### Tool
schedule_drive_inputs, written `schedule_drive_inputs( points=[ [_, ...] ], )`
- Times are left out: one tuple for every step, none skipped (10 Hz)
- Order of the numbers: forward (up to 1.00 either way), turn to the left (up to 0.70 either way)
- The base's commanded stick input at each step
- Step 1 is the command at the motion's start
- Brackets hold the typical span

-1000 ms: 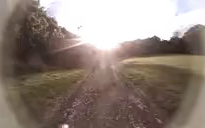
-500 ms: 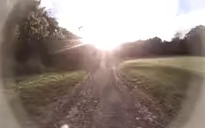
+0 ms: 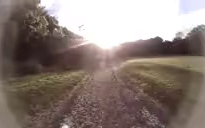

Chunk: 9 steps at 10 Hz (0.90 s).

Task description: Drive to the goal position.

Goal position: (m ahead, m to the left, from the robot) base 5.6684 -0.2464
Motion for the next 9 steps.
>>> schedule_drive_inputs(
  points=[
    [0.50, 0.00],
    [0.50, 0.00],
    [0.50, 0.00],
    [0.50, 0.00],
    [0.50, 0.00],
    [0.50, 0.00],
    [0.50, 0.00],
    [0.50, 0.00],
    [0.50, 0.00]
  ],
)
